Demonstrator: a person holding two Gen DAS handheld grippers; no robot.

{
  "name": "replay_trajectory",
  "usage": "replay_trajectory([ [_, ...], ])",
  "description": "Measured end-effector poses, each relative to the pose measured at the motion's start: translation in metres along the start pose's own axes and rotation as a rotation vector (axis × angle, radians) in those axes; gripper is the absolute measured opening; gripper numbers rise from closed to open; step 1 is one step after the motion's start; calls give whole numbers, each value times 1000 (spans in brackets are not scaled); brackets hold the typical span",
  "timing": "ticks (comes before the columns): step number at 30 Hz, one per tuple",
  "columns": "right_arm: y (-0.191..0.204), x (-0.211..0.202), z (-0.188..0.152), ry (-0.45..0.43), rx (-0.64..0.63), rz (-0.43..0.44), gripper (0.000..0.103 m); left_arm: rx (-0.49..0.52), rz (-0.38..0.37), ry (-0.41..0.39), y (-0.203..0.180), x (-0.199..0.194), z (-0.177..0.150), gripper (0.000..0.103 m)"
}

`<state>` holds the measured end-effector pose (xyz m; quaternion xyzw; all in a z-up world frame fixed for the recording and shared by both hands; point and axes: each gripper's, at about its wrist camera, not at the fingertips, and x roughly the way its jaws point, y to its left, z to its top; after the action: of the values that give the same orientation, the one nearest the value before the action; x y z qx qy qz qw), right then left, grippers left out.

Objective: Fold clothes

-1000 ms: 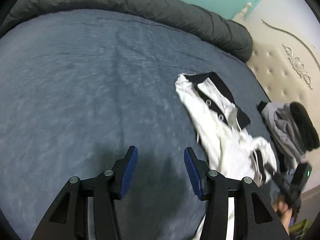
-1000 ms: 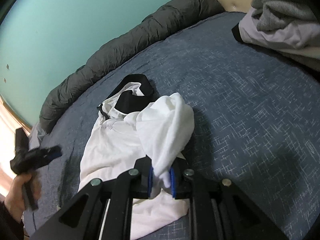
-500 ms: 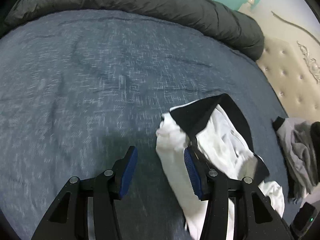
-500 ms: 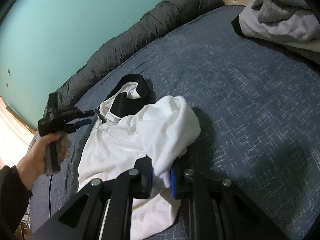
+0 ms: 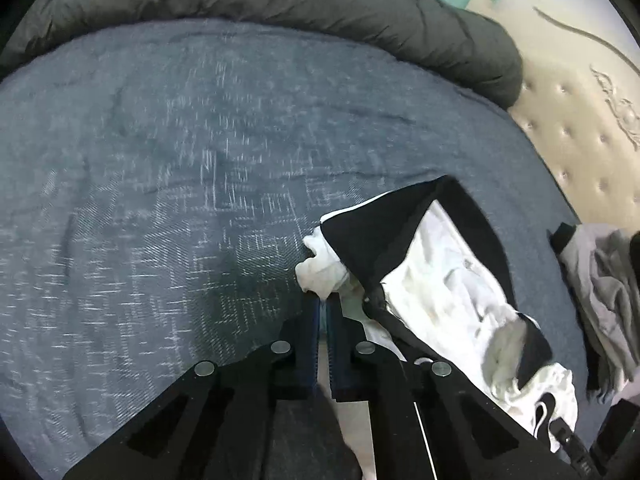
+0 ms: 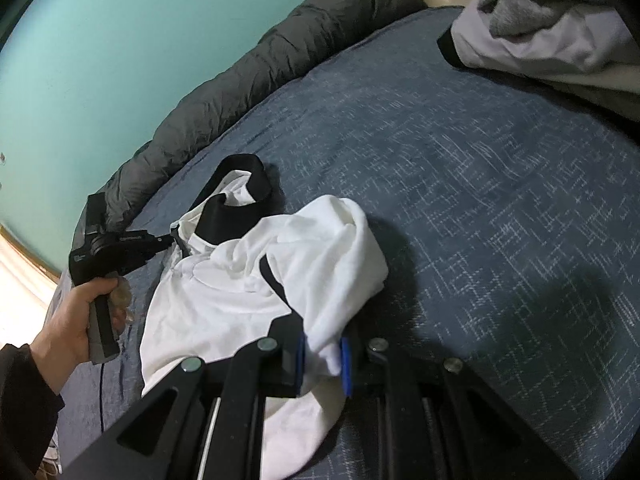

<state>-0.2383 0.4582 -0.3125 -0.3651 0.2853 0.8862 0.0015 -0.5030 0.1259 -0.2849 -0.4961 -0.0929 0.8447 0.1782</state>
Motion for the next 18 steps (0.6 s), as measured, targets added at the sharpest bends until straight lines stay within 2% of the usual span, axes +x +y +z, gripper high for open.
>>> replay_trajectory([
  [8,3,-10,5,-22,3,24,14,18,33,-52,4,-50,1,3],
  [18,40,-37,12,-74,-87,114,13,18,129,-169,30,-173,-14,3],
])
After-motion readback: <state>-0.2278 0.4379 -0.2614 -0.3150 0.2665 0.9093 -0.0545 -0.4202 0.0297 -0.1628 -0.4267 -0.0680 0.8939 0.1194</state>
